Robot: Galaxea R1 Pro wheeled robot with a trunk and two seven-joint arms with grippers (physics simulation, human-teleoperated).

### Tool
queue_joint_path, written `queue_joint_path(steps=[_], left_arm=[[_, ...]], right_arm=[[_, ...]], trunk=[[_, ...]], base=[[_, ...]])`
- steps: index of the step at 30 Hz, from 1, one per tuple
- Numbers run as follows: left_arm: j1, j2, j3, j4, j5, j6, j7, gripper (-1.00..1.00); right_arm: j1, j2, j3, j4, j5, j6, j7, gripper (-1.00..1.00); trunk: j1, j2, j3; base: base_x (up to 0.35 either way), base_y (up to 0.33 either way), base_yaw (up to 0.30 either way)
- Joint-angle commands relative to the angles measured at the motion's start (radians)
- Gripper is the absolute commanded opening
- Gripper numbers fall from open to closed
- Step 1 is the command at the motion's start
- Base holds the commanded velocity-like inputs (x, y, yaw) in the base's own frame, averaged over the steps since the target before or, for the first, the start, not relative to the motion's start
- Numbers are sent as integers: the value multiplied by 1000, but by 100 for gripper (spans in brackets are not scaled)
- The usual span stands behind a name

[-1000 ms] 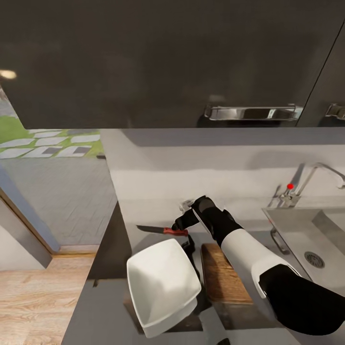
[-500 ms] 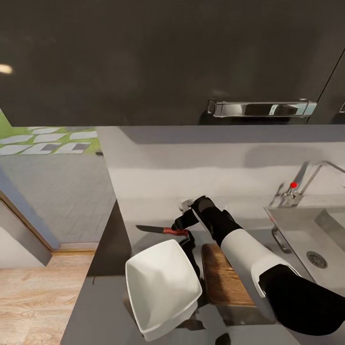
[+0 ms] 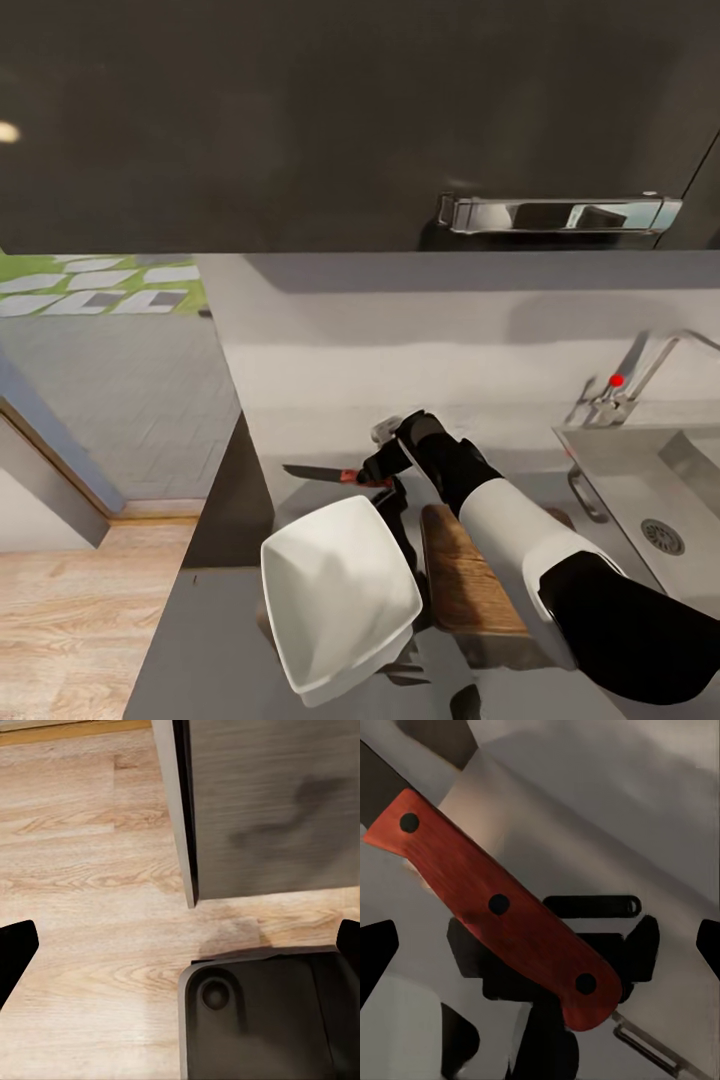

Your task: In the kitchen, take the Vidalia onion out of the sink, dice it on the chopping board with the paring knife, put the diced onion into the bowl on the countertop, then place both the paring knife and the chopping board into the sink.

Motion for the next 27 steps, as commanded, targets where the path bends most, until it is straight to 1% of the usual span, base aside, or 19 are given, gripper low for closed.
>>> queue_joint_path(steps=[1, 3, 5, 27], left_arm=[[0, 2, -9, -2, 10, -1, 4, 100], [0, 2, -9, -2, 10, -2, 4, 100], [0, 2, -8, -2, 10, -2, 4, 100], [0, 2, -9, -2, 10, -2, 4, 100]], right_arm=[[-1, 0, 11, -1, 11, 3, 8, 100], [-1, 0, 24, -1, 11, 2, 8, 100], [-1, 0, 25, -1, 11, 2, 8, 100], [-1, 2, 28, -1, 10, 1, 8, 100]], trunk=[[1, -2, -3], [1, -2, -7], [1, -2, -10], [1, -2, -45]], base=[[0, 0, 0], [0, 0, 0], [0, 0, 0], [0, 0, 0]])
